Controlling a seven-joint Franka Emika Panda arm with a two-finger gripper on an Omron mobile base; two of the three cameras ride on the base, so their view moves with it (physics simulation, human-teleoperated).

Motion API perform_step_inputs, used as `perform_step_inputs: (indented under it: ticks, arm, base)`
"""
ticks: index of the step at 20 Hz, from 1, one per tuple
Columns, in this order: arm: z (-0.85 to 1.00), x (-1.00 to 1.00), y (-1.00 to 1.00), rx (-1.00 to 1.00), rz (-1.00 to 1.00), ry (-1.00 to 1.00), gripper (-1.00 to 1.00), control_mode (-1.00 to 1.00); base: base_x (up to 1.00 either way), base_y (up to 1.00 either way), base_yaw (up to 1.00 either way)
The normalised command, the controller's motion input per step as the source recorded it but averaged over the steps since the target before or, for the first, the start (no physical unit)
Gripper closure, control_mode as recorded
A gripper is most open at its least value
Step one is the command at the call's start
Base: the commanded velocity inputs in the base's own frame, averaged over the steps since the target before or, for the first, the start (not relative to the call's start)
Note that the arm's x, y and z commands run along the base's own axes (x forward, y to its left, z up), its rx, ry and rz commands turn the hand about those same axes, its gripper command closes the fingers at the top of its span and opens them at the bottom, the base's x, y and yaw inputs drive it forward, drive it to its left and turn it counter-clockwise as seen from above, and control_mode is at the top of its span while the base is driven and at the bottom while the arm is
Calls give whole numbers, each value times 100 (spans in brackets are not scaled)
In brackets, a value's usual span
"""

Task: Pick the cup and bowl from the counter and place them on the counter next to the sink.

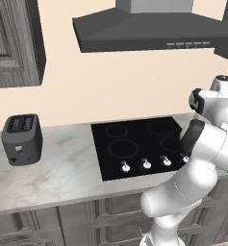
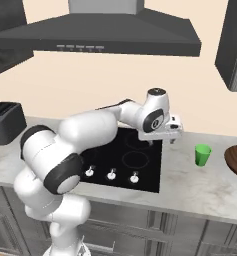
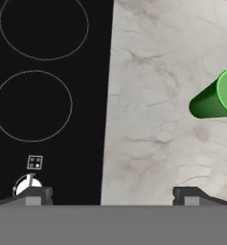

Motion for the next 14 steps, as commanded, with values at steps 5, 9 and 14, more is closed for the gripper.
perform_step_inputs:
  ticks: [5,9,14]
  arm:
    - [0,38,-40,0,0,0,-100,-100]
    - [0,37,-49,0,-2,0,-100,-100]
    - [0,23,-42,0,-2,0,-100,-100]
  base:
    - [0,0,0]
    - [0,0,0]
    - [0,0,0]
